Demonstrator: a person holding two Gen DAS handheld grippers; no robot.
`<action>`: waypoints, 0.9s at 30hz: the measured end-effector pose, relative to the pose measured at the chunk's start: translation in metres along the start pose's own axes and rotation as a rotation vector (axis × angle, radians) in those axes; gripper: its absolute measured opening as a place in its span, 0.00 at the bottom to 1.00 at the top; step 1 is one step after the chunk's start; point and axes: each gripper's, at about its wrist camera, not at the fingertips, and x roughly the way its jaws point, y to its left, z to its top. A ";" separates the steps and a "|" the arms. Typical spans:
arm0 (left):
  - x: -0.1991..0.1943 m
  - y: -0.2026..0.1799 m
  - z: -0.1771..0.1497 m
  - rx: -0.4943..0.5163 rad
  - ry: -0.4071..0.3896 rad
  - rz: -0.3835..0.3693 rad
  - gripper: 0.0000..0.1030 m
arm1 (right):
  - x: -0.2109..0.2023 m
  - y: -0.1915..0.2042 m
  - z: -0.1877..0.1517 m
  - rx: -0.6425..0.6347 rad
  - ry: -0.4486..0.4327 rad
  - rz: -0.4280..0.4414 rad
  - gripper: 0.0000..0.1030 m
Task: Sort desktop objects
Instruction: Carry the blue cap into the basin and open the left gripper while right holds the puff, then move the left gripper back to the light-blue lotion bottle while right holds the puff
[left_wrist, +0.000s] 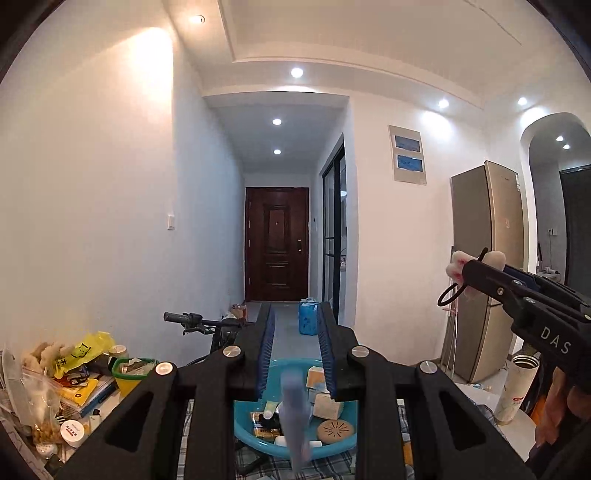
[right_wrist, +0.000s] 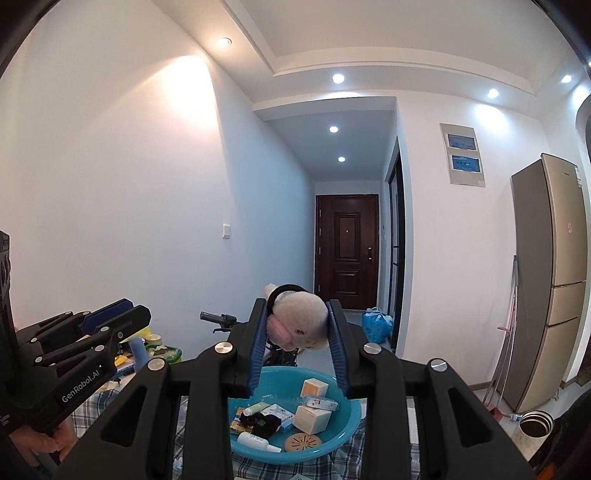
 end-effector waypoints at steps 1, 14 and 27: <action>0.002 0.000 0.000 -0.002 -0.002 -0.003 0.25 | 0.003 0.000 0.000 0.002 0.001 -0.002 0.29; 0.047 0.015 -0.016 -0.015 0.090 -0.020 0.22 | 0.040 -0.006 -0.014 0.017 0.058 0.012 0.29; 0.054 0.017 -0.052 -0.009 0.234 -0.021 0.22 | 0.034 -0.012 -0.038 0.018 0.154 0.016 0.29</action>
